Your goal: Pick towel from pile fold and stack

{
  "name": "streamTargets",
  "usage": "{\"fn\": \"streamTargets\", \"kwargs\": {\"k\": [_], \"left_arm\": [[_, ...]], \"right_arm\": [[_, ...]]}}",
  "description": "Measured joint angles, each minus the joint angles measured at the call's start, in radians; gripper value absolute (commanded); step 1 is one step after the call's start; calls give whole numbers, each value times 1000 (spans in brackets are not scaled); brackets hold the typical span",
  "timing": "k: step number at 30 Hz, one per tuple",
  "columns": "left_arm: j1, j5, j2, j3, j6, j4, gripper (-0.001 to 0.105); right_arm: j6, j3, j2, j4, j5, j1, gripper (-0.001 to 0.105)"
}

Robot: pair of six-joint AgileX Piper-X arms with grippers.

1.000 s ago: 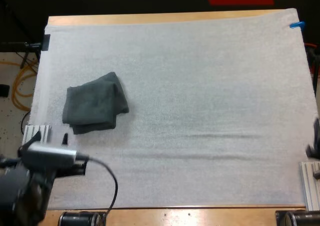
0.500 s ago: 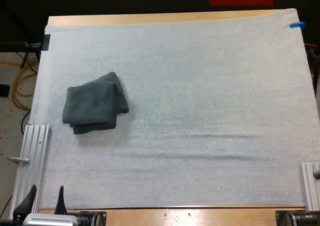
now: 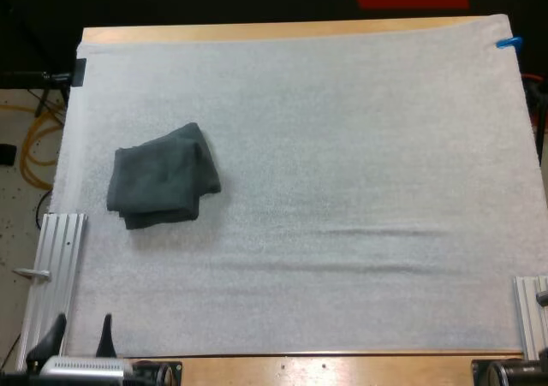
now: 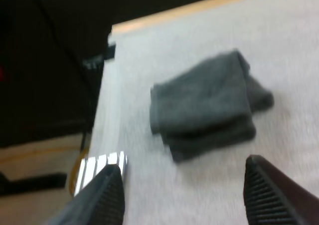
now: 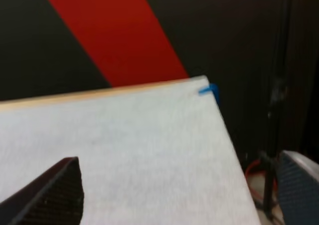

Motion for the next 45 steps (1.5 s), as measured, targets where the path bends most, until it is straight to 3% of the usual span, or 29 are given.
{"fn": "streamTargets", "kwargs": {"k": [8,14,19,27,45], "left_arm": [[0,0,2,192,0,-276,51],[0,1,2,322,0,-317,51],[0,46,4,405,-1,-329,51],[0,68,6,412,-1,-361,51],[0,74,6,412,-1,-361,51]], "right_arm": [[0,165,0,-194,0,0,77],[0,278,1,-215,-20,0,77],[0,346,2,-215,-34,0,77],[0,413,2,-196,-37,0,77],[27,413,3,-199,-37,0,77]]}}
